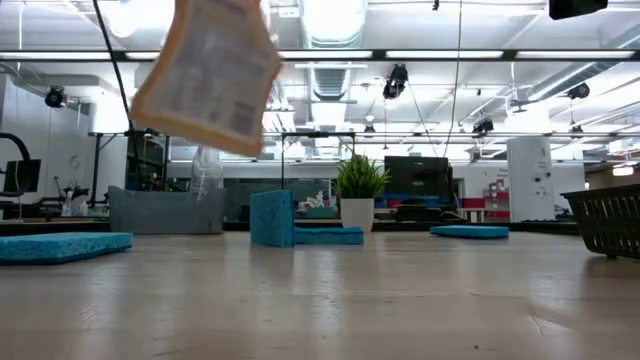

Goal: Pick & Place Kitchen Items
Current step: Put the orange spray bottle into the gray bin

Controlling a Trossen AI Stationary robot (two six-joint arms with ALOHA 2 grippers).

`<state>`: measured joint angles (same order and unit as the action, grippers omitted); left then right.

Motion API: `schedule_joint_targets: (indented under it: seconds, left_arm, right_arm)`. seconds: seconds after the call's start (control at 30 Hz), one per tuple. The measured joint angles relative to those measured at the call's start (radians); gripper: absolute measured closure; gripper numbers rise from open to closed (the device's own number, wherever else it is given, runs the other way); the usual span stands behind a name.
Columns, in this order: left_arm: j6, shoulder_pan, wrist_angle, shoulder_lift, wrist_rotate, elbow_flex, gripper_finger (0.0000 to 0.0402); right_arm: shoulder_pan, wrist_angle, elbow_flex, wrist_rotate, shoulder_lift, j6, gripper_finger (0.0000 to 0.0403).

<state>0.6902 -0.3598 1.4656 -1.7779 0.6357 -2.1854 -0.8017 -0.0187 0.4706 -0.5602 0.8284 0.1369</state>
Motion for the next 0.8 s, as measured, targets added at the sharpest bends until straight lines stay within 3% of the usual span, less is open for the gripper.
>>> schedule_joint_targets:
  seconds: [0.13, 0.43, 0.6, 0.8]
  left_arm:
    - [0.053, 0.005, -0.099, 0.101, -0.004, 0.181, 0.0301]
    - [0.021, 0.021, -0.721, 0.382, -0.063, 0.715, 0.0301]
    - [0.048, 0.038, -0.833, 0.548, -0.05, 0.912, 0.0301]
    - [0.122, 0.051, -0.791, 0.731, 0.038, 1.014, 0.0301]
  right_arm:
    - [0.0, 0.006, 0.0, 0.0, 0.0, 0.0, 0.0138]
    - [0.0, 0.013, 0.0, 0.0, 0.0, 0.0, 0.0138]
    - [0.0, 0.013, 0.0, 0.0, 0.0, 0.0, 0.0138]
    - [0.0, 0.012, 0.0, 0.0, 0.0, 0.0, 0.0138]
